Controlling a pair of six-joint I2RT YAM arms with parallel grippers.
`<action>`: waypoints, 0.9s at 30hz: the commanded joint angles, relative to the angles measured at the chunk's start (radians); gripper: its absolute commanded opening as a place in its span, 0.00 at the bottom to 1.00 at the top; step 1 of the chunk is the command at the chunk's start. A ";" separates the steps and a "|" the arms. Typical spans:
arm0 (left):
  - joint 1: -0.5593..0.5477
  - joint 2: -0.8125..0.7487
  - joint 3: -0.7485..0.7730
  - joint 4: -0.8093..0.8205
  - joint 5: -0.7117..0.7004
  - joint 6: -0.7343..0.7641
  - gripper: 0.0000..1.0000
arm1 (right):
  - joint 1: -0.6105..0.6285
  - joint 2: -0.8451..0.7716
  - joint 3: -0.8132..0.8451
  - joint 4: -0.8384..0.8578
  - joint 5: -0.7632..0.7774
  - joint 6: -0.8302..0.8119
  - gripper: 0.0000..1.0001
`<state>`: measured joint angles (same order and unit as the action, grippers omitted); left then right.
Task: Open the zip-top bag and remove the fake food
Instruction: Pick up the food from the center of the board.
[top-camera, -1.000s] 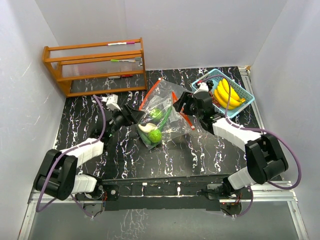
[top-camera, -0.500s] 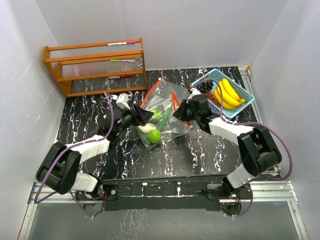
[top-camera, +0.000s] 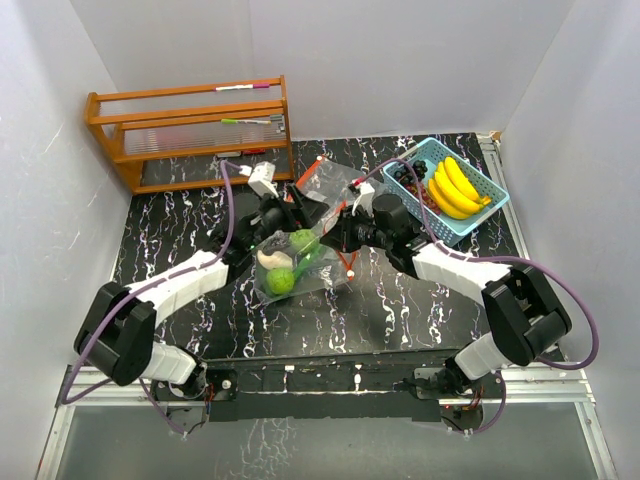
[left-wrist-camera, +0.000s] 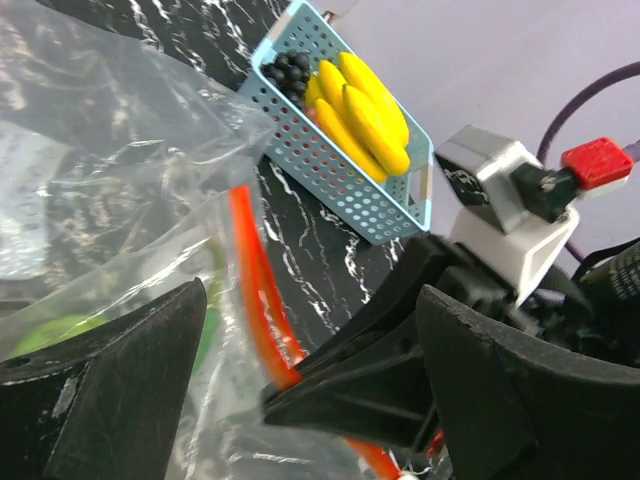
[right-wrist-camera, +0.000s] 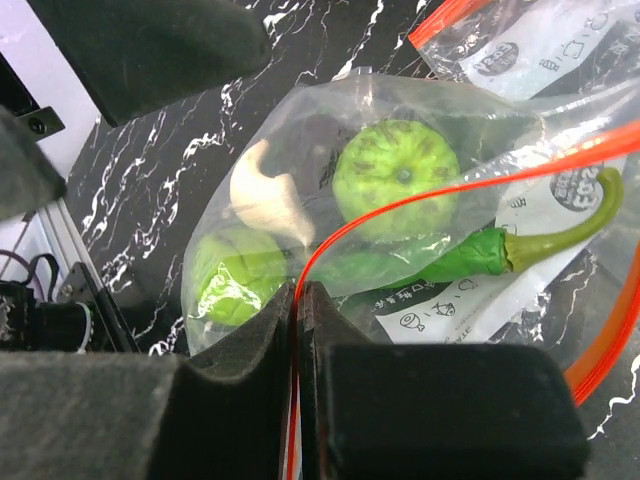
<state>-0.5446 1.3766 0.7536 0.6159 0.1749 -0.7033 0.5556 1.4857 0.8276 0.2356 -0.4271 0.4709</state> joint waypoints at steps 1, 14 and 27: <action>-0.077 0.068 0.133 -0.197 -0.081 0.045 0.86 | 0.013 -0.031 -0.002 0.053 -0.029 -0.089 0.08; -0.094 0.228 0.275 -0.414 -0.020 0.124 0.74 | 0.013 -0.077 -0.018 0.004 -0.005 -0.149 0.08; -0.095 0.347 0.389 -0.484 0.178 0.172 0.11 | 0.013 -0.055 -0.005 -0.049 0.013 -0.204 0.08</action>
<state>-0.6365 1.7096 1.1118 0.1776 0.2665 -0.5564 0.5629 1.4479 0.8036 0.1707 -0.4324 0.3019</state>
